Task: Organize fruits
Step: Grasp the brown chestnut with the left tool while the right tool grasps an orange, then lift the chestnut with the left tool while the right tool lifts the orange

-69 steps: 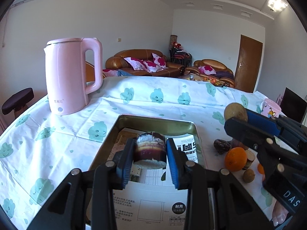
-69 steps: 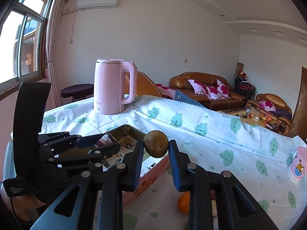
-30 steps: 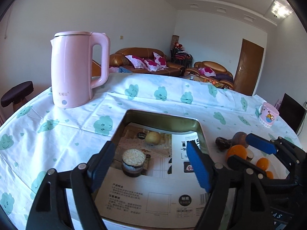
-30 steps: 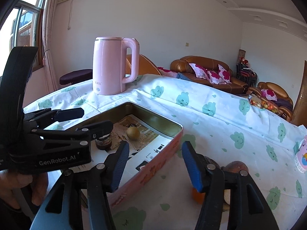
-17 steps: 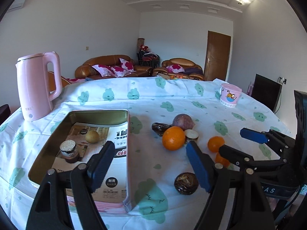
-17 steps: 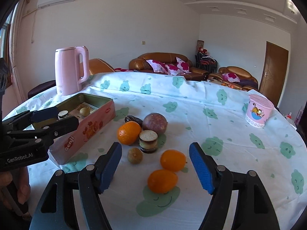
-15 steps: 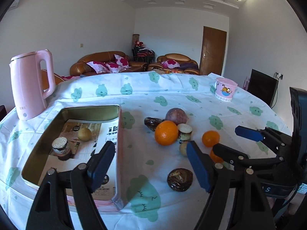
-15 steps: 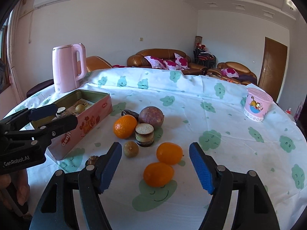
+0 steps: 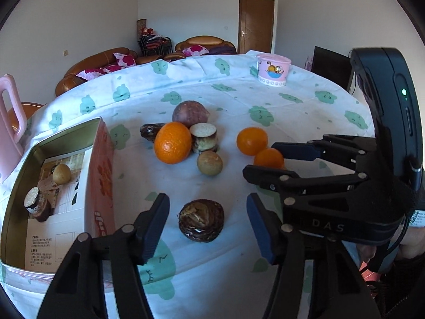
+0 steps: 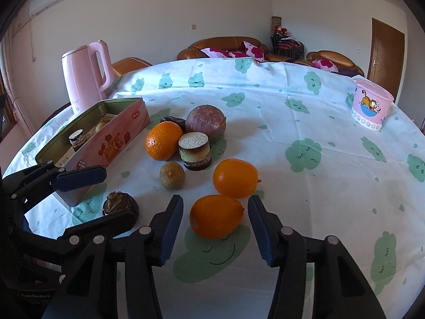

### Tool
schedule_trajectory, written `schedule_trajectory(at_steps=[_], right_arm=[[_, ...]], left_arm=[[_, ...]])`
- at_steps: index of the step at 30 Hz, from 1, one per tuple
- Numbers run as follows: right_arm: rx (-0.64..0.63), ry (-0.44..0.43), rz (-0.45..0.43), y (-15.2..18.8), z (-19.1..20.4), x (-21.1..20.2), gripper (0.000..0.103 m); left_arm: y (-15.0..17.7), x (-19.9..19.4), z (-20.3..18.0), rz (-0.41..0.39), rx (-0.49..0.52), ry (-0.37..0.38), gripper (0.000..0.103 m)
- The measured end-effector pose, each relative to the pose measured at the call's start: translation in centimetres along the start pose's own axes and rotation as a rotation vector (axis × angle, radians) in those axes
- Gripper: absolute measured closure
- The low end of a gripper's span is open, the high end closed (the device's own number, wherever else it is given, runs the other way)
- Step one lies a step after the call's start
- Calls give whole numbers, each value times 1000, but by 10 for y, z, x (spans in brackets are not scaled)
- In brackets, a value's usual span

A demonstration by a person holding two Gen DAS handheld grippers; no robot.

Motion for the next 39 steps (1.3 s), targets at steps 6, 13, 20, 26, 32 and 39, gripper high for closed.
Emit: schedule_trajectory(at_steps=[6,13,20,26,32,39], right_arm=[[-18,-1,21,2,2,3,59],[-39,-10,33,3,5,4,61],[-48,-21,-8,4,7,-4,62],[-63,-27,-55,5,9,-11,64],[-65,-22,-53,4,9,-11,64],[-67,-29,-28,4,9,-6,66]], left_arm=[[3,10,7,68,-44,54,54],[4,13,8,80,-56,41,64],[3,4,11,20,-63,14,65],[1,-4,16,-31,-85,0,65],[0,-8,17,-63,-88,-9,65],[0,-14,17,-98,-93,-14,65]])
Point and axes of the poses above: each gripper's, at about its wrist camera, not at the fingertips, and x roughly the way its jaws point, z to its left, y to its underside, the point moved 1 cm from there along x, roughly the way its jaws point, and after that the axes turned 2 degrees about -z, right-handed, at the moved point
